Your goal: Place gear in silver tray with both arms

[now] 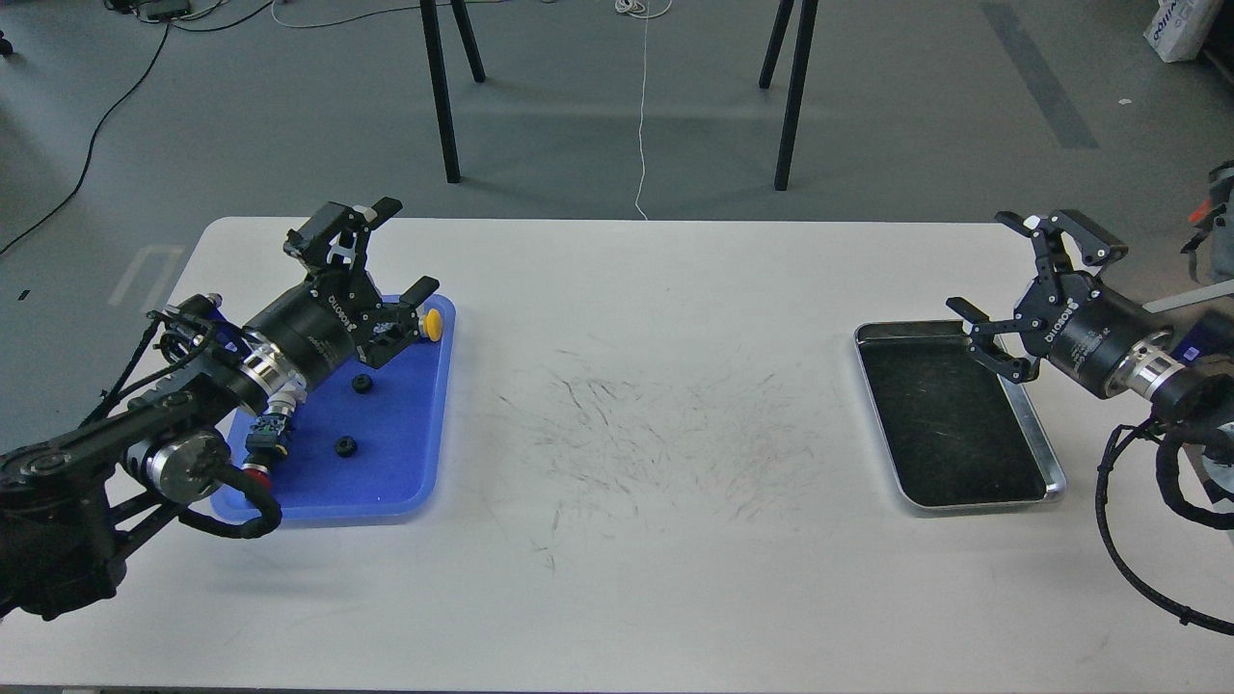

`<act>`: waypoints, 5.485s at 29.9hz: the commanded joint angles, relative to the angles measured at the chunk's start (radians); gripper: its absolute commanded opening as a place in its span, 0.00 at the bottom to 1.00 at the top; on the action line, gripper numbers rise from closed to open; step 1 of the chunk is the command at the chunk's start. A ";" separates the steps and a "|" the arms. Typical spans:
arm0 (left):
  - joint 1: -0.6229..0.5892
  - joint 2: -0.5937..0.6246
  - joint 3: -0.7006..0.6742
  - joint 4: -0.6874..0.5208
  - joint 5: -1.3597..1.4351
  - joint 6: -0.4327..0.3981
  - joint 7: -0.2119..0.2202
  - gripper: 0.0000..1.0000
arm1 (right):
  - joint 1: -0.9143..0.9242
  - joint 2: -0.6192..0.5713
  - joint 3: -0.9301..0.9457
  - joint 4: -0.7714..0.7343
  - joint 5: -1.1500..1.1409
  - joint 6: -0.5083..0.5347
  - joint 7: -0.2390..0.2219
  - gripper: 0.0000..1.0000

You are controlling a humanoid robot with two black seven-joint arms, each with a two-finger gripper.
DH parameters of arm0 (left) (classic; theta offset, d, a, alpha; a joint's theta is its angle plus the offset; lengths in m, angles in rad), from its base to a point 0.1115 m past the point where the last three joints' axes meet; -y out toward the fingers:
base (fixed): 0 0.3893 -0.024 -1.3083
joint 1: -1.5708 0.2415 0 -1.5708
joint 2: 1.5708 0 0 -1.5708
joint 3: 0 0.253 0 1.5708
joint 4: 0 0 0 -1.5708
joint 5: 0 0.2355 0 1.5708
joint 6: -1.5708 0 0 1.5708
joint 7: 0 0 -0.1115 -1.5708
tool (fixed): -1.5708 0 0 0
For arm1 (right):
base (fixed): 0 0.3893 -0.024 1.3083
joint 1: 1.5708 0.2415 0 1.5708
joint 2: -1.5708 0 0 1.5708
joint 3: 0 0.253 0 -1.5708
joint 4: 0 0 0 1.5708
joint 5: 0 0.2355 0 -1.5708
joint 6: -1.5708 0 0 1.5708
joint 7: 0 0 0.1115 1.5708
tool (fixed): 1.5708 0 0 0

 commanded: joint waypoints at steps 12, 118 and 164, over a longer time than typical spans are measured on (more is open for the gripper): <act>0.003 -0.004 0.013 0.002 0.012 -0.004 0.000 1.00 | -0.008 0.005 0.028 -0.093 -0.003 -0.001 0.033 0.99; -0.155 0.084 0.168 0.064 1.500 0.255 0.000 1.00 | 0.018 -0.032 0.123 0.027 0.001 0.048 0.032 0.99; -0.196 -0.030 0.323 0.380 1.640 0.304 0.000 0.92 | 0.015 -0.032 0.124 0.030 0.001 0.048 0.033 0.99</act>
